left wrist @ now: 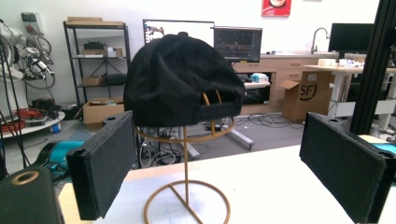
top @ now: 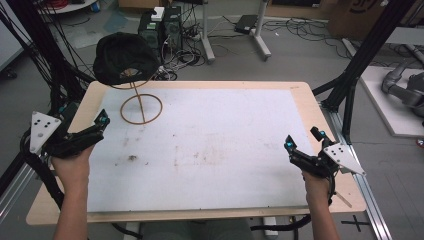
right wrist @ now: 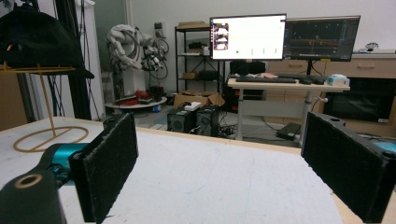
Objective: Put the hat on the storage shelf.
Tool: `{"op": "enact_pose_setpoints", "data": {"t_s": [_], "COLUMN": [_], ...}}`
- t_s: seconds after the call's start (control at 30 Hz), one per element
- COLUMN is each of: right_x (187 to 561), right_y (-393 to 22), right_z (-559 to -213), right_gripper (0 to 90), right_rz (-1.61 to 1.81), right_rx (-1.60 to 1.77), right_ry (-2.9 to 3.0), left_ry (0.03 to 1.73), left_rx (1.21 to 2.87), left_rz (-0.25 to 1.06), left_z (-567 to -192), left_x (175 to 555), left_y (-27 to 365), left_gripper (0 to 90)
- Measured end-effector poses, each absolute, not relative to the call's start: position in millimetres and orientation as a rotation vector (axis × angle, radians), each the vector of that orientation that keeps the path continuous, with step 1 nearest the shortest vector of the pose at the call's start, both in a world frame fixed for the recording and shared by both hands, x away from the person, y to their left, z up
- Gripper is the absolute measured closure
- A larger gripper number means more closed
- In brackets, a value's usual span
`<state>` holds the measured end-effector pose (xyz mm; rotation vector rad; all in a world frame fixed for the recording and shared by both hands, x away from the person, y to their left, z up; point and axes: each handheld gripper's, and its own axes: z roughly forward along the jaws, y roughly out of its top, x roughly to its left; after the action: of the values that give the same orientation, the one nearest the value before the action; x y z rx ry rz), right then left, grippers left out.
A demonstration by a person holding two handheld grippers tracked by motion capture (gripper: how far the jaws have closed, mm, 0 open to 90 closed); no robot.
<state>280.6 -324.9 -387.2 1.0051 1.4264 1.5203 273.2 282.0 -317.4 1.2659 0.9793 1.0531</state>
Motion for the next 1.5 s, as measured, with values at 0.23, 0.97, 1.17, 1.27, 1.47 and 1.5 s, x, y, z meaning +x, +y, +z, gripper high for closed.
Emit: {"op": "enact_pose_setpoints", "data": {"t_s": [0.23,0.97,1.17,1.27,1.47,1.5], "right_x": [282,283,283,283,283,283], "right_y": [-324,-326,-326,-326,-325,-325], "right_z": [-391,-395,-396,-396,-397,-398], "right_gripper": [10.5,10.5,10.5,10.5,10.5,10.5], "right_rz": [1.517,1.508,1.503,1.503,1.501,1.502], "right_rx": [1.009,1.027,1.022,1.027,1.032,1.028], "right_ry": [1.438,1.431,1.431,1.430,1.431,1.431], "left_ry": [0.979,0.990,0.976,0.964,0.956,0.956], "left_rx": [1.261,1.301,1.338,1.344,1.342,1.343], "left_rz": [1.047,1.040,1.039,1.046,1.043,1.046], "left_z": [-337,-373,-382,-387,-391,-391], "left_x": [266,262,264,264,263,263], "left_y": [287,289,283,280,280,280], "left_gripper": [11.4,11.4,11.4,11.4,11.4,11.4]}}
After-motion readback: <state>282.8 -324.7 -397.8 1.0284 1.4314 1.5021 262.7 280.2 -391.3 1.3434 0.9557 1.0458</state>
